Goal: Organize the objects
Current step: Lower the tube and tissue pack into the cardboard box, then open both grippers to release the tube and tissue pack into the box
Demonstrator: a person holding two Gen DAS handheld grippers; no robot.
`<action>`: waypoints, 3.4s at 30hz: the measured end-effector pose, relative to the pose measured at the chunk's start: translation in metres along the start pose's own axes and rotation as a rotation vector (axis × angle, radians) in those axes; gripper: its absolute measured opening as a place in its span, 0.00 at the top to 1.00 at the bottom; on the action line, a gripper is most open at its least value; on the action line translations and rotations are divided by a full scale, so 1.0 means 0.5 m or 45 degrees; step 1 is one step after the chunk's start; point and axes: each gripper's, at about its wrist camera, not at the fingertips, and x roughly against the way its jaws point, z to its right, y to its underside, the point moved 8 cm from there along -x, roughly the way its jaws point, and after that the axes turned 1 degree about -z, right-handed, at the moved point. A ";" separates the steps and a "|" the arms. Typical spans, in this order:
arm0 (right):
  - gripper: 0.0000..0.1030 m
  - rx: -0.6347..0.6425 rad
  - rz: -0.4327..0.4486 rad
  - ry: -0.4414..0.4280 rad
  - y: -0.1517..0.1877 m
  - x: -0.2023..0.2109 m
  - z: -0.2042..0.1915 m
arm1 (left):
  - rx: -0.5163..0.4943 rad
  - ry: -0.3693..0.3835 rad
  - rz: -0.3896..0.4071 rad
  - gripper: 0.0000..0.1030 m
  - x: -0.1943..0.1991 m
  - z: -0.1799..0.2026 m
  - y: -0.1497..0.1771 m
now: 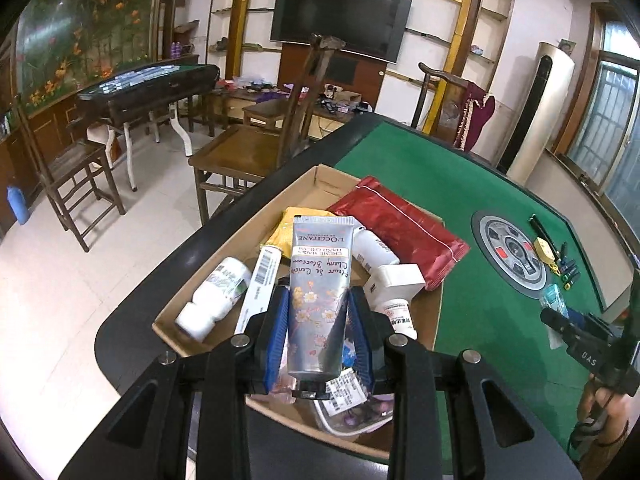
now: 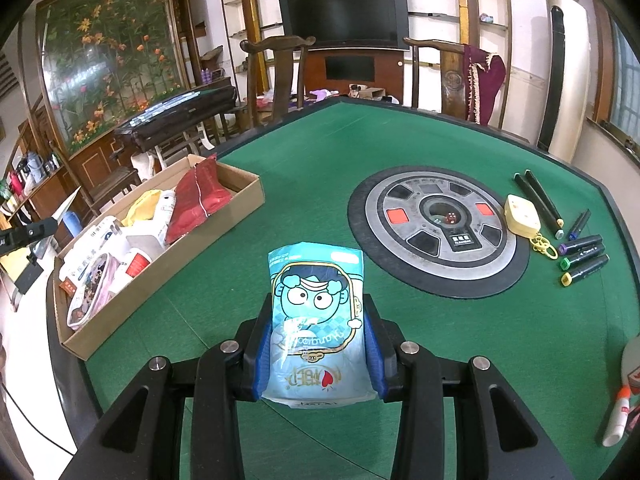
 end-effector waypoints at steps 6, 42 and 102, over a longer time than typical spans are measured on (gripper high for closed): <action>0.60 -0.001 -0.007 -0.001 0.001 -0.004 0.000 | 0.050 0.081 -0.059 0.72 -0.033 -0.002 0.002; 0.59 0.015 -0.034 -0.008 0.007 -0.019 -0.006 | 0.201 0.196 -0.232 0.72 -0.252 0.054 -0.044; 0.59 0.280 -0.246 -0.450 -0.306 -0.420 -0.407 | 0.096 0.103 -0.304 0.71 -0.279 0.065 -0.039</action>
